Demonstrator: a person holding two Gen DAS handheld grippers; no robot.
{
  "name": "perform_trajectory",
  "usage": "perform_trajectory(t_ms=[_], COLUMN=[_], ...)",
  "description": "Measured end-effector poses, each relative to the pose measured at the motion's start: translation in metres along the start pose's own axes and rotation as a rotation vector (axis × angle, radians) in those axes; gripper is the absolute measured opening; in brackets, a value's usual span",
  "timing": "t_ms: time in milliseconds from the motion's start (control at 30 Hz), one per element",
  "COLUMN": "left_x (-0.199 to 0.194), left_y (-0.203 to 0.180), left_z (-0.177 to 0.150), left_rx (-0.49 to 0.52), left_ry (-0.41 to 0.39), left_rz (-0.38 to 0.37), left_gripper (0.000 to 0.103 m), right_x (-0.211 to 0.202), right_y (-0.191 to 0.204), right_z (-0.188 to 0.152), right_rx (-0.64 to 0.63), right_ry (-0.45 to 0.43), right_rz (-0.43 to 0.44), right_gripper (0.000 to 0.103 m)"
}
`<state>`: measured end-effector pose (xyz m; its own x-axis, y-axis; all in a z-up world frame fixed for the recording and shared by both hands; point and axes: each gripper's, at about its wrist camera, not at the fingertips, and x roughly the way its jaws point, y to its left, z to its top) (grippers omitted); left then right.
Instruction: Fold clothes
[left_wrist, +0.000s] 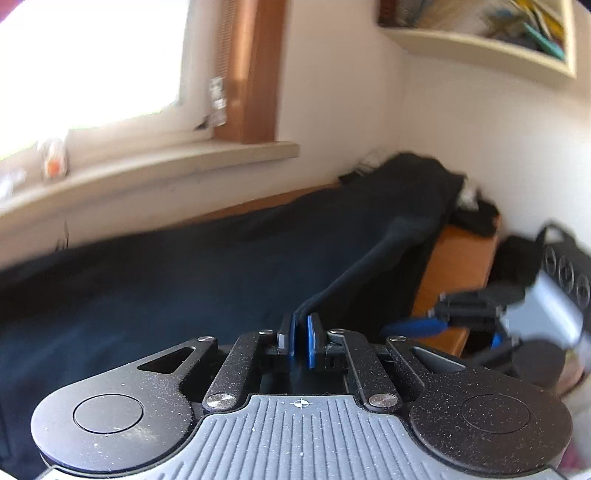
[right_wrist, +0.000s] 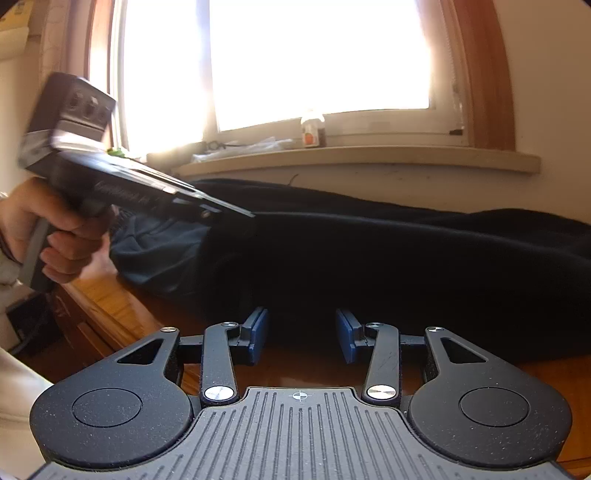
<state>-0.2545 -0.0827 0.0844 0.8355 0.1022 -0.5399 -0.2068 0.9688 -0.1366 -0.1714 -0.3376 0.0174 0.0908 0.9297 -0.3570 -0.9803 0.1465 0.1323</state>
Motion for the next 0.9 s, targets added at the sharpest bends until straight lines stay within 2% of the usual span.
perform_trajectory(t_ms=[167,433,500,533,567,667,767,900], left_x=[0.000,0.007,0.006,0.006,0.004,-0.008,-0.016,0.018], left_y=[0.007,0.000,-0.001,-0.002,-0.002,0.002,0.016,0.045], left_z=[0.003,0.006,0.006,0.006,0.007,0.013,0.022,0.034], left_rx=[-0.012,0.016,0.020,0.022,0.021,0.009,0.018,0.149], left_ry=[0.017,0.024,0.025,0.025,0.019,-0.029,-0.073,-0.028], left_rz=[-0.002,0.010,0.009,0.007,0.003,-0.003,0.059,0.252], left_gripper=[0.010,0.010,0.010,0.011,0.017,0.019,0.019,0.019], right_x=[0.001,-0.004,0.001,0.005,0.011,0.027,0.032,0.037], right_y=[-0.005,0.006,0.007,0.008,0.008,0.009,0.007,0.003], right_z=[0.006,0.005,0.007,0.009,0.010,0.015,0.019,0.023], right_rx=[0.034,0.012,0.007,0.008,0.009,0.006,0.014,0.031], right_ry=[-0.013,-0.004,-0.007,-0.003,0.009,0.043,0.071,0.106], right_rz=[0.044,0.087,0.094,0.104,0.114,0.138,0.198,0.222], right_gripper=[0.042,0.041,0.036,0.031,0.026,0.022,0.022,0.023])
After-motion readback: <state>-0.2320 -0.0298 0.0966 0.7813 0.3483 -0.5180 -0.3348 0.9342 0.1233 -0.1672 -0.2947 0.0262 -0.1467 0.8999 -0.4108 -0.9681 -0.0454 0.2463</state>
